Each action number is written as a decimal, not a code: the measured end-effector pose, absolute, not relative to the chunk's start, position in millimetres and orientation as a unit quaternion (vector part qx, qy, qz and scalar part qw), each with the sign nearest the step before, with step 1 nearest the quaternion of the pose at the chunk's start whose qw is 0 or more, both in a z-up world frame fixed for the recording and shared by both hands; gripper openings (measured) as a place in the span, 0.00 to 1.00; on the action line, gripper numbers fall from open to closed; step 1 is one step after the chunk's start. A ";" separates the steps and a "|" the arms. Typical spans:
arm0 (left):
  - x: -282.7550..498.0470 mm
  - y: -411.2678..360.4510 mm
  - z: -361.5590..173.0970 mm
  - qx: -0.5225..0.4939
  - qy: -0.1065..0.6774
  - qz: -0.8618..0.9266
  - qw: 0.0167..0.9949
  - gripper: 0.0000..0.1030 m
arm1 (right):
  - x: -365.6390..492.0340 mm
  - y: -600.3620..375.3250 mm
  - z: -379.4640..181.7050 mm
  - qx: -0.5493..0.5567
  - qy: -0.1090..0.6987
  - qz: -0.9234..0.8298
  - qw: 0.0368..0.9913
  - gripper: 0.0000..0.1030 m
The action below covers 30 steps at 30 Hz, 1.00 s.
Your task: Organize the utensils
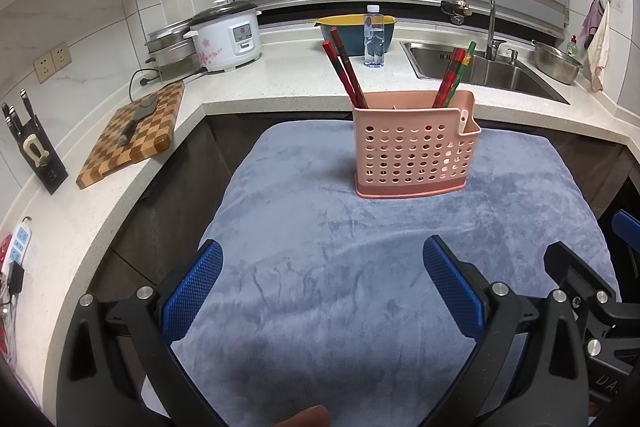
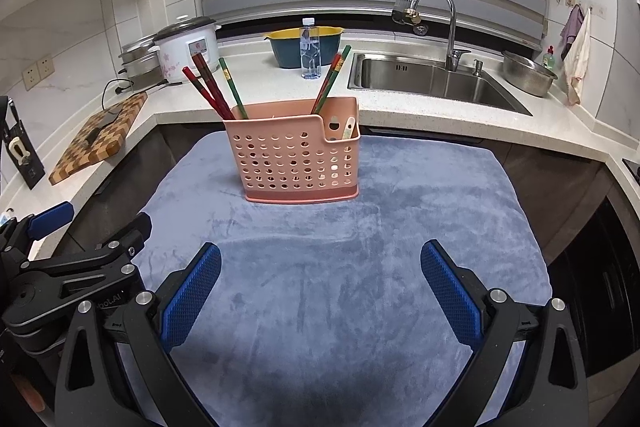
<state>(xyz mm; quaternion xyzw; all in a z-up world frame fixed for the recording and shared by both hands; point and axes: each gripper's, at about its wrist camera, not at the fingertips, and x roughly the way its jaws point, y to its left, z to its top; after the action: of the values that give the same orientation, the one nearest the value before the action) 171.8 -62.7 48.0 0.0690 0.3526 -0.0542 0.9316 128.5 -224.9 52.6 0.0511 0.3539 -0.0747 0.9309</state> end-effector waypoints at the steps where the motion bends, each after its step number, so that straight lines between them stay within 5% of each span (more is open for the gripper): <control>1: 171.4 -62.6 48.4 0.070 0.352 -0.052 0.932 0.93 | 128.3 -225.4 52.3 0.052 0.354 -0.075 0.931 0.94; 30: 173.8 -57.3 45.5 0.066 0.364 -0.046 0.928 0.93 | 125.1 -228.7 46.5 0.049 0.357 -0.084 0.929 0.94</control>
<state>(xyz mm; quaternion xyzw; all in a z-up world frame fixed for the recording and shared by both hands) 173.8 -57.3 45.5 0.0663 0.3637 -0.0463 0.9280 125.1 -228.7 46.5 0.0487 0.3571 -0.0835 0.9290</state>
